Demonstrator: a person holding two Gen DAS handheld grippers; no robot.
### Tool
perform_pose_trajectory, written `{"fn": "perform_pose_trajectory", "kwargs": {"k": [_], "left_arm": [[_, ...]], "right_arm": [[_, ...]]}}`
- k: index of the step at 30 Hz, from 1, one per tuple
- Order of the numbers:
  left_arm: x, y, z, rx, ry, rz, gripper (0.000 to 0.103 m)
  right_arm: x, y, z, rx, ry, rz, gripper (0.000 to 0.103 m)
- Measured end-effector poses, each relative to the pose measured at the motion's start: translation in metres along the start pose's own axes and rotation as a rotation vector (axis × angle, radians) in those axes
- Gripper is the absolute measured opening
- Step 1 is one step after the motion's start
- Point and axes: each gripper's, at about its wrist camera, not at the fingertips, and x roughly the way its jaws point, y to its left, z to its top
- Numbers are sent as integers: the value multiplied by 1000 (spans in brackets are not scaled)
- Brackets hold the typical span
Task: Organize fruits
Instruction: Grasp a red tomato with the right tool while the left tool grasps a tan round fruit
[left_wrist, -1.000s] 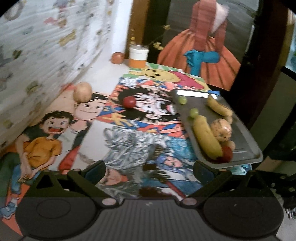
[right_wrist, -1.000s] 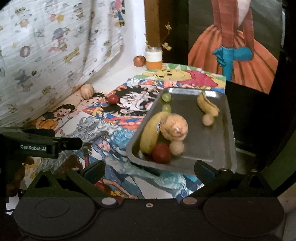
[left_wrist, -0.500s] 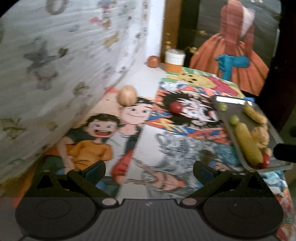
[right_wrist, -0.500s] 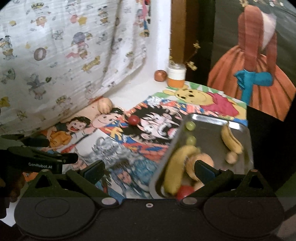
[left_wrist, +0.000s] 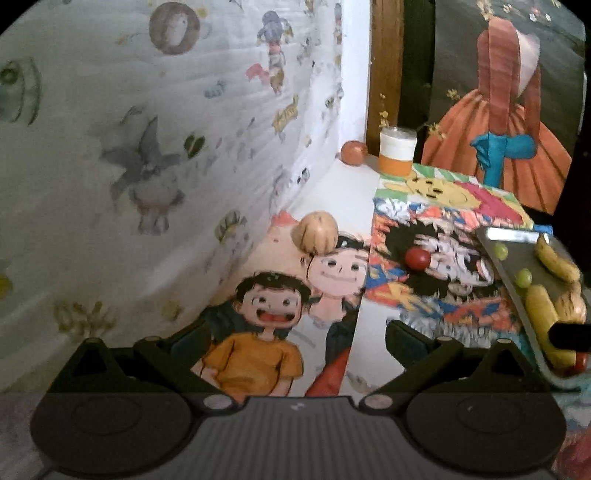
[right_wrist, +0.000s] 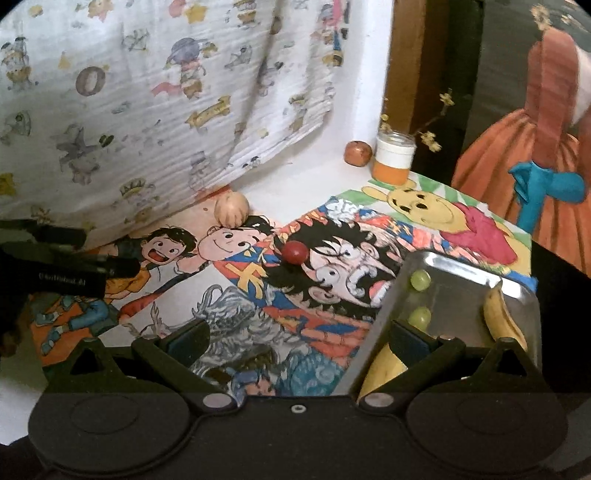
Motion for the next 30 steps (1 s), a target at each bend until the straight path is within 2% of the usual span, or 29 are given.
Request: {"fn": "perform_pose_trajectory", "kwargs": {"k": [5, 9, 12, 22, 30], "left_arm": [[12, -6, 19, 5, -25, -13, 103], [26, -9, 32, 16, -57, -31, 103], [43, -14, 42, 35, -61, -42, 103], [102, -31, 63, 58, -33, -39, 103], [142, -46, 68, 133, -29, -22, 103]], "right_arm": [[20, -2, 17, -108, -4, 2, 102], [35, -5, 30, -159, -28, 58, 102], [49, -6, 35, -178, -22, 69, 102], [98, -24, 34, -78, 28, 105, 101], [131, -21, 42, -54, 52, 151, 89]]}}
